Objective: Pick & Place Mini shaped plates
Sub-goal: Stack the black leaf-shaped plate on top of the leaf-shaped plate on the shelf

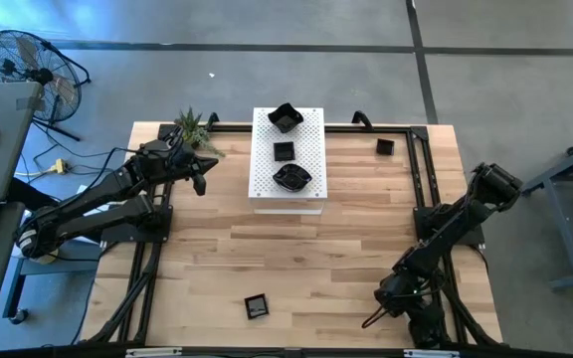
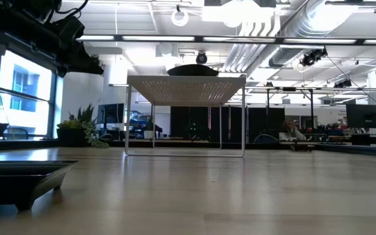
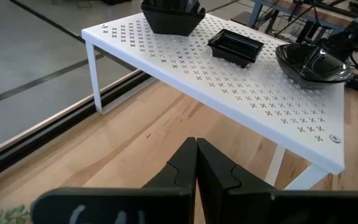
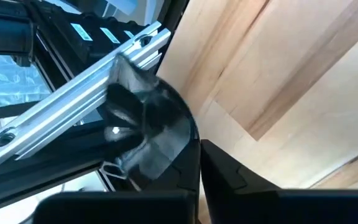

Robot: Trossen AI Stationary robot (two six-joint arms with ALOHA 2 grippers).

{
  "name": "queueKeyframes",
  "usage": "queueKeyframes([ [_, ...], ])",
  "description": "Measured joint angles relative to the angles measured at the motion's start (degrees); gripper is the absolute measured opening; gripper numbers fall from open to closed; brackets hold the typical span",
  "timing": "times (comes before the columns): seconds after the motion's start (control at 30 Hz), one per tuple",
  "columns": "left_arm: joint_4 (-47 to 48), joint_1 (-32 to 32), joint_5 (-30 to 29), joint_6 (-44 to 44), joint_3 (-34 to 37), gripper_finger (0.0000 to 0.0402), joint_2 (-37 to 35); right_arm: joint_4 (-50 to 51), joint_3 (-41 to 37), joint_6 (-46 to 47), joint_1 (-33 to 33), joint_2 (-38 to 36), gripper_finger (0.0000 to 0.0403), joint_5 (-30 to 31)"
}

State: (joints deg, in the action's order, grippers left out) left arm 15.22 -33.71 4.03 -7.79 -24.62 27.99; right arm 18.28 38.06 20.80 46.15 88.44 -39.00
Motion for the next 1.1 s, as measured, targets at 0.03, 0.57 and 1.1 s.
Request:
queueKeyframes([
  [0.03, 0.0, 0.0, 0.0, 0.0, 0.0, 0.0001, 0.0, 0.0, 0.0, 0.0, 0.0, 0.0, 0.0005, 0.0],
  [0.57, 0.0, 0.0, 0.0, -1.4, 0.0, 0.0001, 0.0, 0.5, 0.0, 6.2, -2.0, -5.9, 0.0002, 0.0],
  [1.1, -0.9, 0.0, 2.9, -4.5, 0.0, 0.0001, 2.3, 0.8, 0.5, 17.8, -31.3, -25.1, 0.0004, 9.7],
])
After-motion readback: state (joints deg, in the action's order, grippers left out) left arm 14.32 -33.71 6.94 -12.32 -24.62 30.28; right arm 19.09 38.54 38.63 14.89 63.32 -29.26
